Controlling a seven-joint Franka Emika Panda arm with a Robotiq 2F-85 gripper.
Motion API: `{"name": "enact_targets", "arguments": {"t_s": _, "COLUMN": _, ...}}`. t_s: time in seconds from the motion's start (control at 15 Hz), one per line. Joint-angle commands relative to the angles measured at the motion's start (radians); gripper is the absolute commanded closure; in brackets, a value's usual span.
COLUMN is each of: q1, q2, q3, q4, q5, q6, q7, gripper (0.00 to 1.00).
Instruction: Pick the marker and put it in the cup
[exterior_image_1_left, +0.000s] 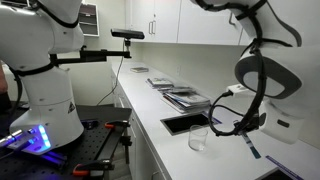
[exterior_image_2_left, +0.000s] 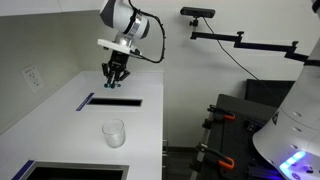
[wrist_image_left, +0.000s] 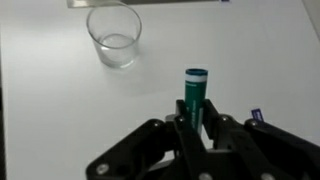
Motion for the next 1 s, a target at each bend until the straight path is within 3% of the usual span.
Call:
{"name": "enact_targets", "arguments": {"t_s": 0.0, "q1": 0.007, "q2": -0.057, "q3": -0.038, "q4": -0.034, "q5": 0.047, "q6": -0.220, "q7": -0.142, "gripper": 0.95}}
{"name": "enact_targets", "arguments": {"t_s": 0.2, "q1": 0.041, "q2": -0.059, "q3": -0.079, "q4": -0.016, "q5": 0.021, "q6": -0.383, "q7": -0.185, "gripper": 0.95}}
{"name": "enact_targets", "arguments": {"t_s": 0.53, "q1": 0.073, "q2": -0.004, "q3": -0.086, "q4": 0.037, "q5": 0.050, "q6": -0.560, "q7": -0.243, "gripper": 0.95}}
{"name": "enact_targets", "arguments": {"t_s": 0.93, "q1": 0.114, "q2": 0.127, "q3": -0.085, "q4": 0.131, "q5": 0.102, "q6": -0.676, "q7": -0.253, "gripper": 0.95}}
